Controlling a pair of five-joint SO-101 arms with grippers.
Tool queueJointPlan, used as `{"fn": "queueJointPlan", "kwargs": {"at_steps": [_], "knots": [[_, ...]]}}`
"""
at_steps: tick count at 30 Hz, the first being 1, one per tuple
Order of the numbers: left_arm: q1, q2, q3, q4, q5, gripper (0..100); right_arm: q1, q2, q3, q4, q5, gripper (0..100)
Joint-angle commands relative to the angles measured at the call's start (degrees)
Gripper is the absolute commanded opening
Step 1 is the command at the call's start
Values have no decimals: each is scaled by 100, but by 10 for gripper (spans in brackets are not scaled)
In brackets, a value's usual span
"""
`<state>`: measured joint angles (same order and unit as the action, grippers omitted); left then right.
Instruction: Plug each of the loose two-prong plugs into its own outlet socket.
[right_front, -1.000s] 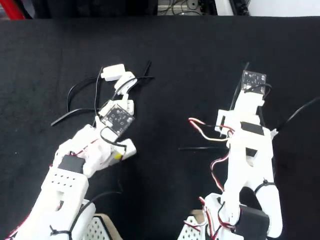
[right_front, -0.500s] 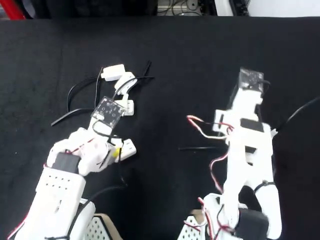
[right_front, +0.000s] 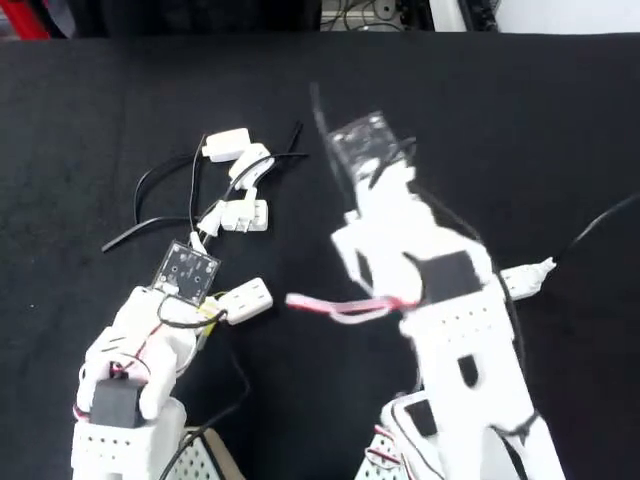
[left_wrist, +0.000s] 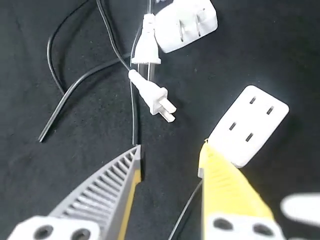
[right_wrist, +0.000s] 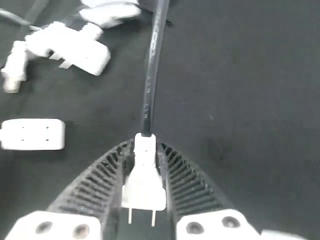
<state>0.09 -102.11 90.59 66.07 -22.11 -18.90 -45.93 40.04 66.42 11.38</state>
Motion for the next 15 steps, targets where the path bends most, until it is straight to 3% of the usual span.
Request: {"fn": "queueJointPlan", "kwargs": {"at_steps": [1,8,12,15], "knots": [[-127,-9,13,-387,-53,186,-730,-532,356,26,132,11],[-1305,-9,-84,-396,-53,185,-1002,-145,1771,-747,220,12],[-1930,-9,145,-440,-53,186,-844,752,1631,-932,668,12],[-2000,-9,224,-440,-62,186,-475,1596,1244,-949,651,15]]}}
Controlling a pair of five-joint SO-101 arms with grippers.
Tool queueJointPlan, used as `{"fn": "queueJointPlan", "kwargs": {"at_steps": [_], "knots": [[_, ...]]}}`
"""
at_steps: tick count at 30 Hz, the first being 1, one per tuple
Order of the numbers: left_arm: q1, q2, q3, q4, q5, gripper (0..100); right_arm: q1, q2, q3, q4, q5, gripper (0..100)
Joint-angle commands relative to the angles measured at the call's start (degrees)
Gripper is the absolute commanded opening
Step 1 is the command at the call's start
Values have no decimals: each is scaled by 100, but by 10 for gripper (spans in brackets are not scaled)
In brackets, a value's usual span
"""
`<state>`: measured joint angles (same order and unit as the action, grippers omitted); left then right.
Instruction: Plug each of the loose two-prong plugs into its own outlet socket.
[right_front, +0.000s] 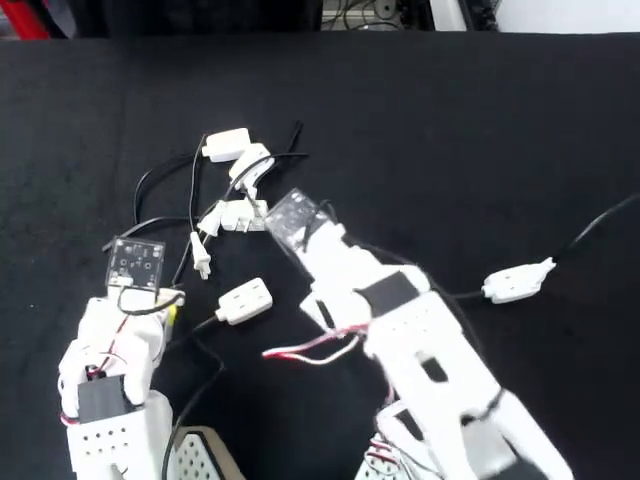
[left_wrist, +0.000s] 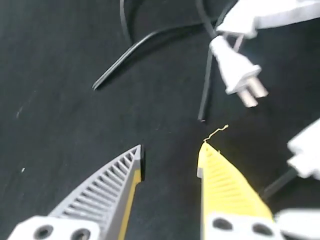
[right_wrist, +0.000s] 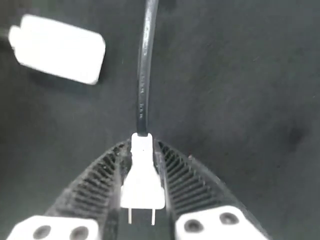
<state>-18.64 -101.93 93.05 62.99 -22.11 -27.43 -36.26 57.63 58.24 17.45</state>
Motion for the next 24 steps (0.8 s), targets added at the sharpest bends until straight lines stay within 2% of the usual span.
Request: {"fn": "queueJointPlan", "kwargs": {"at_steps": [1,8,11,13,15,20,24], "knots": [[-127,-26,22,-141,-62,186,484,910,-664,-132,-26,15],[-127,-26,286,-413,-79,188,624,2527,-1473,-132,-193,17],[-127,-26,409,-633,-79,188,686,2747,-1692,-105,-659,85],[-127,-26,426,-642,-79,188,712,2712,-1710,-88,-668,133],[-127,-26,426,-651,-70,188,712,2598,-1692,-62,-668,139],[-127,-26,426,-651,-70,188,721,2026,-1692,404,-308,127],[-127,-26,426,-651,-70,188,1002,1684,-1692,651,185,127]]}}
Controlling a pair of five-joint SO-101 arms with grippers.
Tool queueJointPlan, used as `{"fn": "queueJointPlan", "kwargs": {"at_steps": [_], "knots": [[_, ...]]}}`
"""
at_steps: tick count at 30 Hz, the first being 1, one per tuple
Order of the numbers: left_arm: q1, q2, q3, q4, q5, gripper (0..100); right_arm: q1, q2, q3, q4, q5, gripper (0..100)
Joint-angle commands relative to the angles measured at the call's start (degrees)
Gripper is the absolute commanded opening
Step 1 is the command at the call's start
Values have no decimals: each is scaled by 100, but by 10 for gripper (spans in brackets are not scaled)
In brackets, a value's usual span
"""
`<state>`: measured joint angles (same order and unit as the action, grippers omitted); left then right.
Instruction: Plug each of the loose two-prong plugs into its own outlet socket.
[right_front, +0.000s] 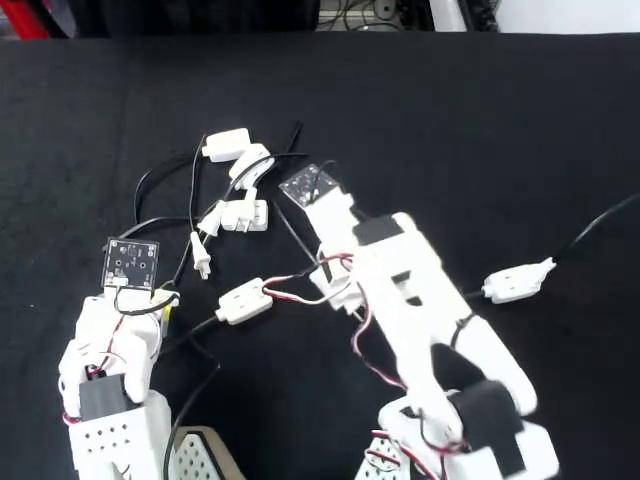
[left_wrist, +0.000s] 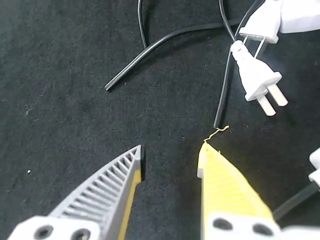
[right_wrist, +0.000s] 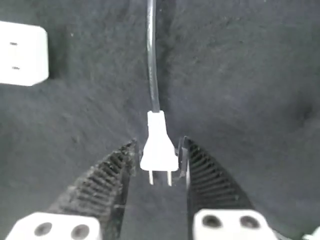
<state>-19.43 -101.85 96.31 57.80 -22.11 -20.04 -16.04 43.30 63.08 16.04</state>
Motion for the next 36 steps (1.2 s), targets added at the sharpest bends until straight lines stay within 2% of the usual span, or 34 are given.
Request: {"fn": "queueJointPlan", "kwargs": {"at_steps": [1,8,26,32,36], "knots": [[-40,-35,101,-132,-70,188,343,-356,-242,211,545,126],[171,-26,110,-97,-79,186,475,-303,66,167,1626,126],[215,-26,110,-97,-79,185,141,1200,-198,-220,1644,126],[215,-26,110,-97,-79,185,141,1367,-295,-220,1618,11],[215,-26,110,-97,-79,185,141,1393,-374,-176,1600,28]]}}
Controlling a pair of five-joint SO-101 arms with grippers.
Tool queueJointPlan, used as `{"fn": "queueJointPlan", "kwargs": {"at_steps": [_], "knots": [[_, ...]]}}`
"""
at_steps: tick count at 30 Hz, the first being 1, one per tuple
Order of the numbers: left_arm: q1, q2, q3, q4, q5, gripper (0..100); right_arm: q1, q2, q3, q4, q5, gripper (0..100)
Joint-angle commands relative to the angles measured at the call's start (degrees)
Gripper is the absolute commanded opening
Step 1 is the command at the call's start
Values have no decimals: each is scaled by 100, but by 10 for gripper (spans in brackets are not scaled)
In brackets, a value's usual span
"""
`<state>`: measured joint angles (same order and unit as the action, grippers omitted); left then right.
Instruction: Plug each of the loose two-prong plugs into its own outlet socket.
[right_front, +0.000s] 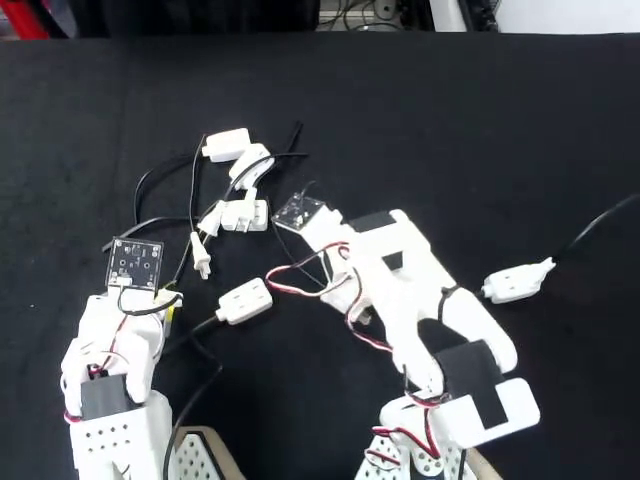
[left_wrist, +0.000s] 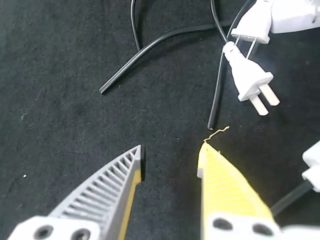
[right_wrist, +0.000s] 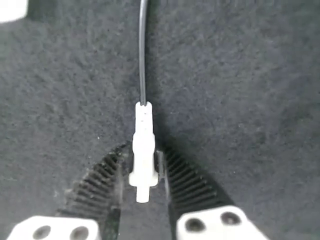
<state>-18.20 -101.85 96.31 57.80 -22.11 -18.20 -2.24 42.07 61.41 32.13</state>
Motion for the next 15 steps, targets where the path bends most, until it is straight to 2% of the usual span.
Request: {"fn": "queueJointPlan", "kwargs": {"at_steps": [1,10,15], "knots": [[92,-26,110,-97,-79,185,-44,13,-251,0,-9,28],[101,-26,110,-97,-79,185,-53,-48,-382,53,-220,11],[101,-26,110,-97,-79,185,-70,-699,-391,211,-870,11]]}}
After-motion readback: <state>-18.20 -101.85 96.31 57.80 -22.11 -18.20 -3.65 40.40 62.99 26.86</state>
